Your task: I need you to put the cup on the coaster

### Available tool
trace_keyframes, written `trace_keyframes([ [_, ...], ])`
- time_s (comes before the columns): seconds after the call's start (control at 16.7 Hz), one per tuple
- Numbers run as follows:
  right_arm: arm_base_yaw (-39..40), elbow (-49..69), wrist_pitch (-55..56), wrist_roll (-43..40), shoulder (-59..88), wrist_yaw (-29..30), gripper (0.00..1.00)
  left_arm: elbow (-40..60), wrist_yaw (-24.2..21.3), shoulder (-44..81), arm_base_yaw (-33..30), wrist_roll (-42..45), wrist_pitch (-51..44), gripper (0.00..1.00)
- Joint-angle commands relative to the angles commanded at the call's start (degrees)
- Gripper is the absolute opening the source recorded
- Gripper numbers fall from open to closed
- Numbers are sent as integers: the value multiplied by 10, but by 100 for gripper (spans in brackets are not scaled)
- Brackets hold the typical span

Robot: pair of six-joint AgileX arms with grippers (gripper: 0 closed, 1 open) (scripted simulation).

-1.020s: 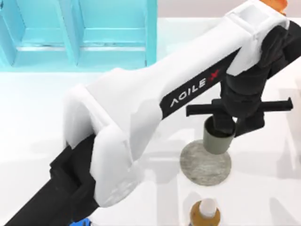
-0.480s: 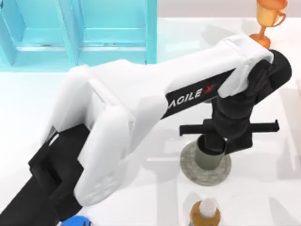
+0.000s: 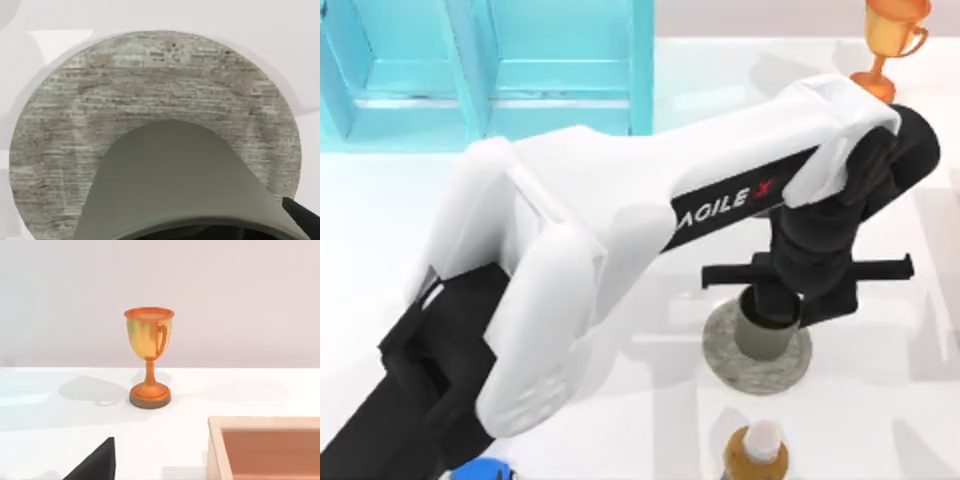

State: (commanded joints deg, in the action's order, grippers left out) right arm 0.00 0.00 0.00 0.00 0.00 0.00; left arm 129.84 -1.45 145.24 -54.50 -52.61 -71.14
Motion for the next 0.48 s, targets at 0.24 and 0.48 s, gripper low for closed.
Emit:
trace_keyframes([
  [0.24, 0, 0, 0, 0, 0, 0, 100, 0, 0, 0, 0, 0, 0, 60],
  [0.48, 0, 0, 0, 0, 0, 0, 100, 0, 0, 0, 0, 0, 0, 90],
])
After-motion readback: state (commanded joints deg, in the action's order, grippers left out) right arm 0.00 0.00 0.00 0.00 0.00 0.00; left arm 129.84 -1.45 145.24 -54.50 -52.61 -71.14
